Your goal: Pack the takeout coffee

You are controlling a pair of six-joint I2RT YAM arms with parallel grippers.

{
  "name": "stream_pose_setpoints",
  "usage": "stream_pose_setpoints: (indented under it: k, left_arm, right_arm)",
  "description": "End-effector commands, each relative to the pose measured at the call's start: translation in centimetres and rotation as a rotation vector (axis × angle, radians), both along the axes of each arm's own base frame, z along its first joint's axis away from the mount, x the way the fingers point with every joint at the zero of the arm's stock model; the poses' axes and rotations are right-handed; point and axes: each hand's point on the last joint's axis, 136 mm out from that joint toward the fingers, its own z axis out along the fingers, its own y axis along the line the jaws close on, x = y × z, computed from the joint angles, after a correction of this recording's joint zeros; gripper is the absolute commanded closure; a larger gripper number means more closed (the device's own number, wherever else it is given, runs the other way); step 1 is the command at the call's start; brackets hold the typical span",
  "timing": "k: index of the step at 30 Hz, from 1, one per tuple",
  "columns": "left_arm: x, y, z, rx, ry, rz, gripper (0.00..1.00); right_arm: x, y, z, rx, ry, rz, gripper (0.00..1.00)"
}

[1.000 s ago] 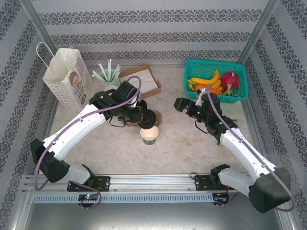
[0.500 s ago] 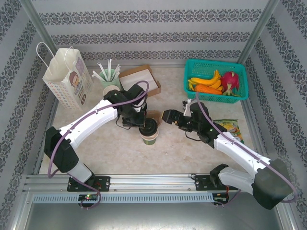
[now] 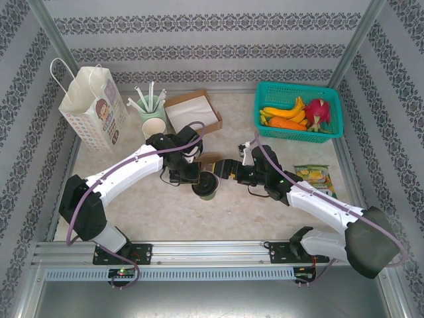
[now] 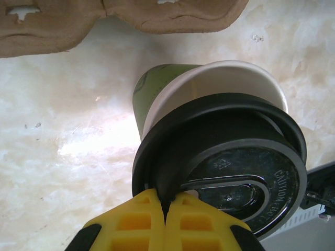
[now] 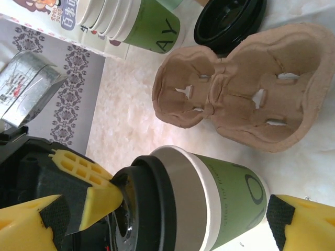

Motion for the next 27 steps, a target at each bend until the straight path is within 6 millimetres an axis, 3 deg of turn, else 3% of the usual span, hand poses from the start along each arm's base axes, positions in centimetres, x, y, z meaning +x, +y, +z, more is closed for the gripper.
stream_pose_setpoints:
  k: [1, 27]
  left_arm:
    - [0.8, -0.5, 1.4, -0.04, -0.071, 0.003, 1.0]
    - [1.1, -0.8, 0.0, -0.008, -0.033, -0.022, 1.0]
  right_arm:
    - [-0.1, 1.2, 1.4, 0.024, -0.057, 0.064, 0.02]
    - [-0.7, 3.3, 1.0, 0.027, -0.038, 0.164, 0.02]
